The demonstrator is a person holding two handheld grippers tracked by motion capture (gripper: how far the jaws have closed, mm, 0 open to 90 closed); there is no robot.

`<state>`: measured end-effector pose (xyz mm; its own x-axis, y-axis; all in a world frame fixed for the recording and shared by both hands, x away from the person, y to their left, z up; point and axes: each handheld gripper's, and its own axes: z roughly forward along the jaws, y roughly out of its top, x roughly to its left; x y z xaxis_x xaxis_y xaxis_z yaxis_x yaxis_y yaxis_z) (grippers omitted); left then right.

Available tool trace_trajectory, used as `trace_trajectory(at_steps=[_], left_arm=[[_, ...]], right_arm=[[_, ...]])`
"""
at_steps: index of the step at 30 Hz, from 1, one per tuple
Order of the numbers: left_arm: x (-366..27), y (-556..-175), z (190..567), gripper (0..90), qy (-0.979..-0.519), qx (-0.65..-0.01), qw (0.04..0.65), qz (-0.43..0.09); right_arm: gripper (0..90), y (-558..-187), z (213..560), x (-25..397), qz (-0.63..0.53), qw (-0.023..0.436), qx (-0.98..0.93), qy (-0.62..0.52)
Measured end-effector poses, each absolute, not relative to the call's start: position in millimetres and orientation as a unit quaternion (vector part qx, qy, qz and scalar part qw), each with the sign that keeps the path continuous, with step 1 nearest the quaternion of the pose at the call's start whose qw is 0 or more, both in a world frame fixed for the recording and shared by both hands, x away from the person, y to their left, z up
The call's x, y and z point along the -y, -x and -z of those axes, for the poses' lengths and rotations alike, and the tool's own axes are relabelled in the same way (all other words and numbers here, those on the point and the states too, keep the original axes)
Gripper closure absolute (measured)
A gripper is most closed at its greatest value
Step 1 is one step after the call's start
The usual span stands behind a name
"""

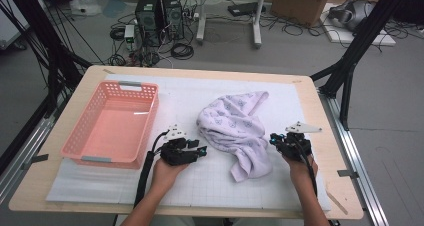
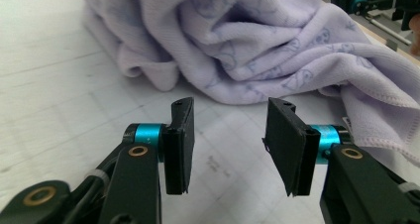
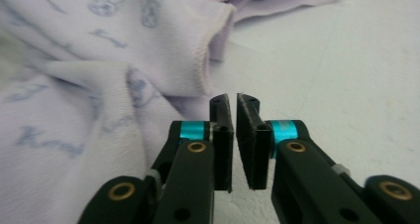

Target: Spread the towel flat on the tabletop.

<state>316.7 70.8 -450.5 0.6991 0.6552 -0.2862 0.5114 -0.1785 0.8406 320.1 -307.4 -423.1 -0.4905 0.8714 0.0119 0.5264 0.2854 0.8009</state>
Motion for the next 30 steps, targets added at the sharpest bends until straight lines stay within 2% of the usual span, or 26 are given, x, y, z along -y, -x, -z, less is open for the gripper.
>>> trace_trajectory(at_steps=[3,5,6,7,11,12,13,15,18,21,25,26,27,29,30], left_arm=[[-59.8,-317.3,450.7,54.2,-0.771,-0.371,0.514,-0.065],[-48.8,-320.5,451.3,51.4,-0.771,-0.379,0.508,-0.069],[-48.8,-320.5,451.3,48.2,-0.771,-0.379,0.508,-0.069],[-41.1,-326.7,450.1,45.1,-0.774,-0.384,0.5,-0.06],[-19.0,-337.1,447.4,42.0,-0.789,-0.376,0.48,-0.073],[-12.8,-339.3,447.9,41.6,-0.798,-0.372,0.468,-0.079],[-6.6,-340.8,449.4,42.3,-0.807,-0.366,0.454,-0.088],[2.2,-339.8,449.9,50.8,-0.82,-0.353,0.433,-0.127],[2.0,-340.5,447.3,81.2,-0.822,-0.348,0.432,-0.128],[-9.8,-338.7,440.6,85.1,-0.821,-0.348,0.428,-0.146],[-41.6,-336.9,429.0,85.2,-0.804,-0.361,0.443,-0.164],[-47.7,-336.5,427.5,85.3,-0.804,-0.362,0.441,-0.168],[-53.0,-336.2,426.5,85.3,-0.803,-0.365,0.438,-0.176],[-64.0,-337.2,426.0,85.1,-0.793,-0.376,0.445,-0.179],[-68.3,-337.8,426.5,85.1,-0.789,-0.381,0.449,-0.176]], right_arm=[[69.4,-321.4,426.0,308.5,-0.403,0.194,-0.774,-0.448],[65.3,-322.9,431.2,301.3,-0.398,0.165,-0.791,-0.434],[64.1,-322.9,433.8,296.7,-0.387,0.165,-0.801,-0.426],[63.8,-322.6,435.7,293.0,-0.379,0.167,-0.806,-0.422],[62.3,-320.6,439.6,286.4,-0.377,0.154,-0.817,-0.408],[64.5,-319.5,440.3,284.9,-0.374,0.157,-0.82,-0.403],[70.6,-318.3,440.6,284.0,-0.374,0.157,-0.822,-0.4],[84.4,-316.5,441.2,282.8,-0.376,0.149,-0.827,-0.391],[86.1,-313.7,440.6,280.8,-0.387,0.123,-0.832,-0.377],[86.1,-305.9,438.2,278.7,-0.395,0.103,-0.844,-0.348],[86.3,-296.4,436.1,276.0,-0.406,0.084,-0.851,-0.323],[86.2,-292.4,434.2,270.6,-0.426,0.055,-0.851,-0.302],[86.2,-290.3,433.0,266.0,-0.432,0.048,-0.854,-0.287],[72.4,-287.6,430.7,259.3,-0.437,0.049,-0.853,-0.282],[72.4,-287.6,430.7,259.3,-0.437,0.049,-0.853,-0.282]])
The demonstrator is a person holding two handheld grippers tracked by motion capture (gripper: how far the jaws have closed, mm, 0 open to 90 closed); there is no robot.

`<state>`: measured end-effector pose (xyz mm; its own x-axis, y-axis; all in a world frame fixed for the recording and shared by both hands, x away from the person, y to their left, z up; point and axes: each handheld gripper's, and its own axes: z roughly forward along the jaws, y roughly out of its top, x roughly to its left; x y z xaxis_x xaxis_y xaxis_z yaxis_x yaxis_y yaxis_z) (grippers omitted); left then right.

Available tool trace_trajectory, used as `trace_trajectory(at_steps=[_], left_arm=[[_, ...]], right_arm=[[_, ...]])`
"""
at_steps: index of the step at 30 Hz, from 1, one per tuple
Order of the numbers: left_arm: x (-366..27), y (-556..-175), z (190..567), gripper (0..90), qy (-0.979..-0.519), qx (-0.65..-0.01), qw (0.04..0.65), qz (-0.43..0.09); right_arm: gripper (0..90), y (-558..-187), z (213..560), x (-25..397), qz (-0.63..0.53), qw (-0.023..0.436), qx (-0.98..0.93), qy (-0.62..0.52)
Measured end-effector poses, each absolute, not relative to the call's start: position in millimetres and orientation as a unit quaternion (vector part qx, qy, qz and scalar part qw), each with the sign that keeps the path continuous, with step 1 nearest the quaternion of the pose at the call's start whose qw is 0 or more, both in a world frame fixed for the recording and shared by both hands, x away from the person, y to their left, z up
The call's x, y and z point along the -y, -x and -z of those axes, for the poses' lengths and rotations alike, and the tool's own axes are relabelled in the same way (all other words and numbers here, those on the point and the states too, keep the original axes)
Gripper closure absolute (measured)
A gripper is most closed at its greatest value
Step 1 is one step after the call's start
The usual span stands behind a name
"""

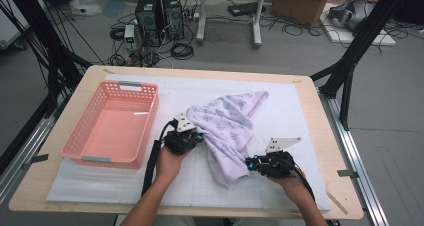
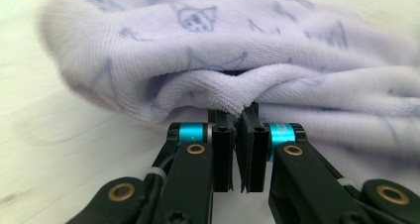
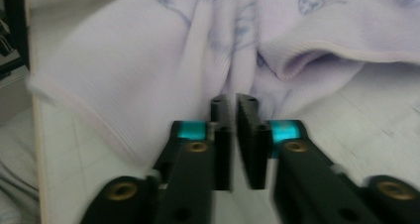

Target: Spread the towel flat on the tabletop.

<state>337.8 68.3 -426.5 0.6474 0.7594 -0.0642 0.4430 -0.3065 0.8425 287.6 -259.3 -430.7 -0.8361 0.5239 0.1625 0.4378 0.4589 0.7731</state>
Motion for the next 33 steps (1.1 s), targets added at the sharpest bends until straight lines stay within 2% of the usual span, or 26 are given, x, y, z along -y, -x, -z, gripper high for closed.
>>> trace_trajectory(at_steps=[1,4,6,8,10,12,19,20,21,22,23,27,28,29,30,31,32,33], left_arm=[[-73.9,-338.3,426.5,84.9,-0.788,-0.384,0.448,-0.179],[-77.2,-338.8,425.6,84.8,-0.78,-0.389,0.453,-0.187],[-78.3,-339.6,425.2,84.9,-0.774,-0.393,0.459,-0.19],[-76.4,-339.8,426.5,84.8,-0.776,-0.39,0.459,-0.186],[-73.3,-339.7,427.9,84.6,-0.778,-0.385,0.464,-0.177],[-69.8,-339.1,428.4,84.5,-0.777,-0.38,0.472,-0.171],[-64.0,-336.6,429.9,84.4,-0.778,-0.375,0.476,-0.166],[-64.6,-336.4,430.1,84.4,-0.779,-0.375,0.475,-0.166],[-65.7,-336.2,430.4,84.3,-0.779,-0.377,0.474,-0.164],[-65.7,-336.2,430.4,84.2,-0.779,-0.377,0.474,-0.164],[-67.2,-335.8,430.2,84.2,-0.779,-0.375,0.475,-0.165],[-67.7,-336.0,430.5,83.5,-0.778,-0.374,0.479,-0.159],[-66.7,-335.9,430.8,78.0,-0.776,-0.371,0.485,-0.155],[-65.3,-335.7,430.9,78.0,-0.775,-0.37,0.49,-0.151],[-63.7,-335.5,431.1,62.8,-0.772,-0.371,0.496,-0.146],[-62.4,-335.4,431.1,62.8,-0.768,-0.373,0.501,-0.139],[-61.4,-334.9,430.9,54.5,-0.766,-0.375,0.505,-0.135],[-60.8,-333.7,430.0,52.3,-0.764,-0.373,0.508,-0.134]], right_arm=[[68.9,-288.9,428.1,260.5,-0.449,0.062,-0.841,-0.296],[70.0,-293.9,422.9,268.5,-0.448,0.111,-0.819,-0.34],[70.1,-297.3,423.9,267.5,-0.441,0.122,-0.814,-0.359],[68.7,-298.8,424.9,260.4,-0.449,0.117,-0.814,-0.35],[60.2,-300.4,425.4,251.4,-0.462,0.109,-0.81,-0.345],[55.7,-305.4,428.5,241.5,-0.461,0.095,-0.81,-0.351],[55.4,-319.1,445.5,217.2,-0.441,0.08,-0.811,-0.377],[57.0,-320.3,446.6,213.3,-0.434,0.085,-0.811,-0.382],[76.3,-320.0,447.4,204.3,-0.403,0.12,-0.83,-0.367],[76.3,-320.0,447.4,204.3,-0.403,0.12,-0.83,-0.367],[82.6,-316.8,442.6,203.7,-0.411,0.145,-0.828,-0.353],[82.7,-314.5,428.5,218.3,-0.437,0.17,-0.805,-0.364],[82.9,-314.3,418.7,232.6,-0.446,0.189,-0.791,-0.373],[82.9,-314.3,418.7,232.6,-0.446,0.189,-0.791,-0.373],[84.0,-313.8,410.2,247.8,-0.448,0.212,-0.779,-0.384],[84.0,-313.8,410.2,247.8,-0.448,0.212,-0.779,-0.384],[84.8,-315.3,403.4,265.8,-0.454,0.227,-0.761,-0.405],[85.0,-316.7,400.3,275.4,-0.453,0.239,-0.75,-0.418]])
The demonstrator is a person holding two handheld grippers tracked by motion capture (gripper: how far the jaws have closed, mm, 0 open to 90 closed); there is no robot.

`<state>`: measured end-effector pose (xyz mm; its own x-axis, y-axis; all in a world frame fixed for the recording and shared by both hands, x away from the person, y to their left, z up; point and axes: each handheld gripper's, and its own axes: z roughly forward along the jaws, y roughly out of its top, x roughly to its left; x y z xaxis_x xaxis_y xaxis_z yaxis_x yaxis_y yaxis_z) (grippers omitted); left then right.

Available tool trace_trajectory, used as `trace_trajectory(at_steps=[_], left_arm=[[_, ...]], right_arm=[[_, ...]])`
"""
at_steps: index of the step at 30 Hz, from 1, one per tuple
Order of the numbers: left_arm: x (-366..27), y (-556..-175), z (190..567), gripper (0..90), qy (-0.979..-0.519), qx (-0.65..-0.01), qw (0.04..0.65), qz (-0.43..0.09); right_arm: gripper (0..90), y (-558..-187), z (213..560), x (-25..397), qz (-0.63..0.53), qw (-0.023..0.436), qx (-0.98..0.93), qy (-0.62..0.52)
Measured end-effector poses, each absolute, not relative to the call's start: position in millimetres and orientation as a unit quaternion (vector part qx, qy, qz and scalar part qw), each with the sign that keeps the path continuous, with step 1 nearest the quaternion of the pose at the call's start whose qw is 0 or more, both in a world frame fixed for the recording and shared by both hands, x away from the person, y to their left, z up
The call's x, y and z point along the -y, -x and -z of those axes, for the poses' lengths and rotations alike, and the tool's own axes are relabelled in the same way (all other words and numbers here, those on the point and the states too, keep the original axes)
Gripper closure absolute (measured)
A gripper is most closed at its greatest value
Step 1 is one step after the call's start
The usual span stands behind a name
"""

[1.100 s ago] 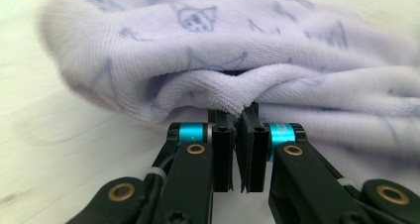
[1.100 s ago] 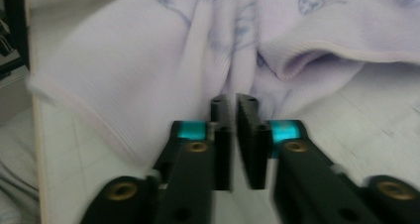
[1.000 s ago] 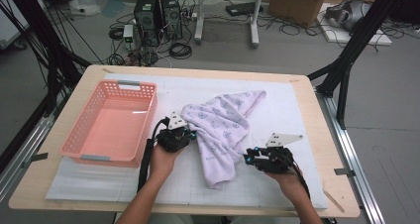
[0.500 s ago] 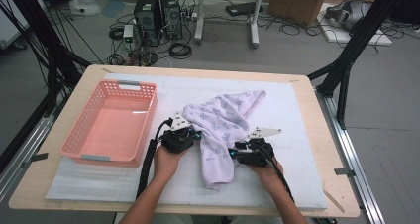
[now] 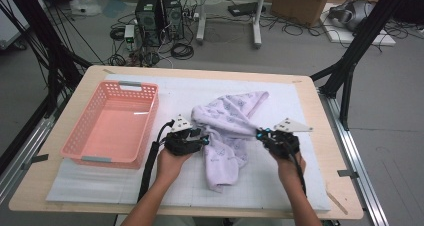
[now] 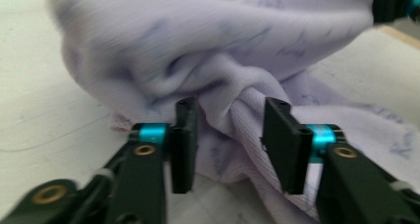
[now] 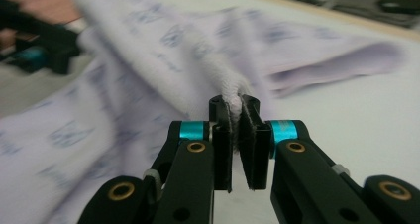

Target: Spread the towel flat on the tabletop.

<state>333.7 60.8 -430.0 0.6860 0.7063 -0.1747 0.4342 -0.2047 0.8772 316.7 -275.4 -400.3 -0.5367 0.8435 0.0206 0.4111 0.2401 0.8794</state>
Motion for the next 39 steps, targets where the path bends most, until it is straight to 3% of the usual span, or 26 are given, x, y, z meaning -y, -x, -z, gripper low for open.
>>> trace_trajectory(at_steps=[7,14,16,19,24,30,32,34,38,39], left_arm=[[-63.5,-332.3,431.5,49.5,-0.767,-0.374,0.504,-0.134],[-57.4,-330.5,438.0,49.9,-0.795,-0.358,0.478,-0.107],[-55.5,-329.3,438.8,50.3,-0.804,-0.351,0.47,-0.099],[-52.6,-327.1,440.8,54.7,-0.822,-0.336,0.453,-0.084],[-39.3,-322.3,446.4,63.4,-0.839,-0.314,0.442,-0.054],[-19.8,-311.1,451.0,51.4,-0.837,-0.309,0.444,-0.079],[-10.8,-303.1,450.7,57.8,-0.85,-0.288,0.423,-0.128],[-9.4,-301.9,450.4,79.1,-0.851,-0.28,0.428,-0.12],[-26.2,-306.1,446.0,81.4,-0.829,-0.312,0.446,-0.129],[-46.3,-308.3,441.3,81.4,-0.81,-0.333,0.466,-0.128]], right_arm=[[85.4,-339.1,393.7,334.9,-0.406,0.28,-0.707,-0.507],[84.8,-353.6,400.8,357.7,-0.336,0.327,-0.681,-0.563],[83.8,-353.2,401.8,359.1,-0.338,0.321,-0.679,-0.567],[72.2,-339.3,402.0,352.1,-0.357,0.305,-0.698,-0.541],[69.2,-310.6,407.8,343.8,-0.376,0.295,-0.715,-0.51],[66.8,-296.7,426.3,344.2,-0.377,0.26,-0.729,-0.508],[64.4,-296.2,428.1,345.3,-0.396,0.241,-0.721,-0.515],[63.4,-293.9,430.4,343.2,-0.405,0.226,-0.721,-0.515],[63.2,-290.0,435.8,336.4,-0.392,0.216,-0.738,-0.504],[61.8,-287.4,440.1,331.4,-0.384,0.201,-0.751,-0.498]])
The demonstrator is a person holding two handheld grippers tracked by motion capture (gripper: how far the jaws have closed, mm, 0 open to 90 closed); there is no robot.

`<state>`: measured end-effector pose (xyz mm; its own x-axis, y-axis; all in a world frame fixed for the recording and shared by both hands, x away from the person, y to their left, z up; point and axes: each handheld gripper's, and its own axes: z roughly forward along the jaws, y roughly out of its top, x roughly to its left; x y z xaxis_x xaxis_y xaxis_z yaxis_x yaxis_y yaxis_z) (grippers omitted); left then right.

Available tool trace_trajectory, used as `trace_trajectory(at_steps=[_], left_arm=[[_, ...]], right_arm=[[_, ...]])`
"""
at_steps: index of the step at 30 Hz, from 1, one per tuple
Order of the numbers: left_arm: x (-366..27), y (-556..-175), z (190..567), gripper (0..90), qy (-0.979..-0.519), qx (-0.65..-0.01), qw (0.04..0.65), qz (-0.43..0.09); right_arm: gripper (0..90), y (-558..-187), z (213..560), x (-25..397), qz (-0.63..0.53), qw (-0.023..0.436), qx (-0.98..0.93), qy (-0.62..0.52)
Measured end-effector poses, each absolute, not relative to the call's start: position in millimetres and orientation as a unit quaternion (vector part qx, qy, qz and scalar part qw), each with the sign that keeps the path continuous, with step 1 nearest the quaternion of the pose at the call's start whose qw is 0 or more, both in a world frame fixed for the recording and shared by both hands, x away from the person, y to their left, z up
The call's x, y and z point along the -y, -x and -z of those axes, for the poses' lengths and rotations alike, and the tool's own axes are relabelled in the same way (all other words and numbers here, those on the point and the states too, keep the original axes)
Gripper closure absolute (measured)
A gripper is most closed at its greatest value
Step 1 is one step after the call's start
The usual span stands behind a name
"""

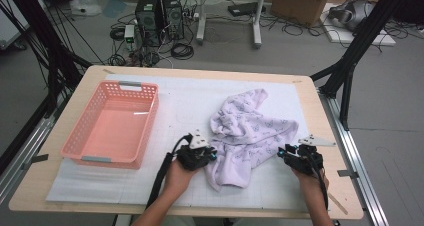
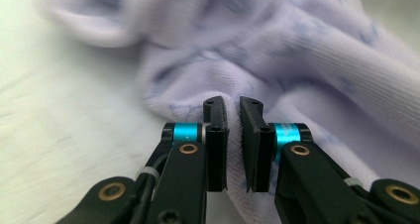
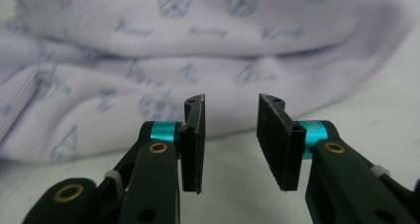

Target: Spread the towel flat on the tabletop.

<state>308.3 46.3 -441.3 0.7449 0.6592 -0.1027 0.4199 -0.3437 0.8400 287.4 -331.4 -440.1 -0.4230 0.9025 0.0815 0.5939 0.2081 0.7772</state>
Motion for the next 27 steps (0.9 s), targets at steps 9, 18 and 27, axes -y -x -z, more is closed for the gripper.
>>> trace_trajectory(at_steps=[9,18,27], left_arm=[[-105.6,-305.2,439.5,81.3,-0.778,-0.383,0.474,-0.155],[-110.9,-302.1,441.5,81.1,-0.773,-0.385,0.48,-0.153],[-76.6,-298.4,444.9,80.8,-0.802,-0.342,0.463,-0.161]], right_arm=[[55.1,-297.6,447.6,280.1,-0.365,0.18,-0.787,-0.464],[86.2,-314.5,434.1,286.0,-0.358,0.202,-0.793,-0.45],[85.4,-324.0,415.4,307.2,-0.278,0.298,-0.778,-0.477]])
